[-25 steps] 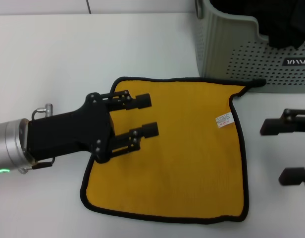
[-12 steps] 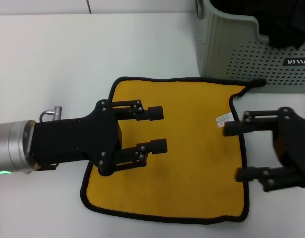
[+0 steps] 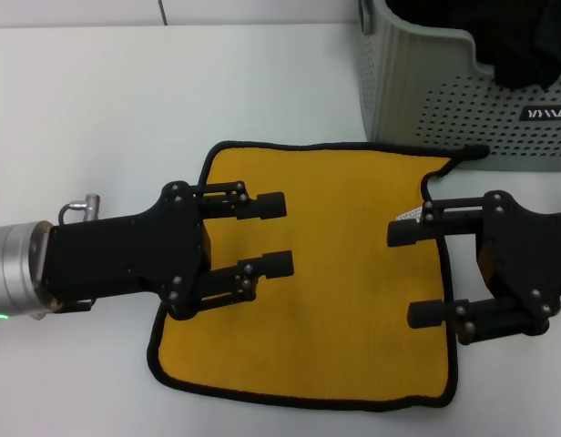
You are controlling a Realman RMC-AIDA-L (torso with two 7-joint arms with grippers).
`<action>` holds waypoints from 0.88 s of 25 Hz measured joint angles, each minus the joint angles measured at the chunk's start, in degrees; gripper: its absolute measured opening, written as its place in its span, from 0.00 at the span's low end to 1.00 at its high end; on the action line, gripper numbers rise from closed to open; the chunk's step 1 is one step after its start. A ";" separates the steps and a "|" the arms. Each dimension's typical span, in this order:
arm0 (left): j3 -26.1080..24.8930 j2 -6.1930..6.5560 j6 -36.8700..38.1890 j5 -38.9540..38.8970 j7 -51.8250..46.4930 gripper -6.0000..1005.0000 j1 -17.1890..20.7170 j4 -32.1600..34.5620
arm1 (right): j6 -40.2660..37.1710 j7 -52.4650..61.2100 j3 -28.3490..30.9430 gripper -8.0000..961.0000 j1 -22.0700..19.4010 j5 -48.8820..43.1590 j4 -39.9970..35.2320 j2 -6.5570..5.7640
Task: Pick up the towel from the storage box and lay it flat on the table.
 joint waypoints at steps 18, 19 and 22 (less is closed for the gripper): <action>0.00 -0.25 0.24 -0.23 -0.33 0.52 -0.12 0.09 | 0.73 0.13 -0.02 0.72 0.15 0.40 0.01 0.08; 0.00 -0.28 0.28 -0.25 -0.37 0.52 -0.17 0.11 | 0.60 0.27 -0.02 0.72 0.23 0.45 0.01 0.08; 0.00 -0.27 0.39 -0.27 -0.56 0.52 -0.40 0.11 | 0.37 0.60 -0.02 0.72 0.52 0.60 -0.03 0.10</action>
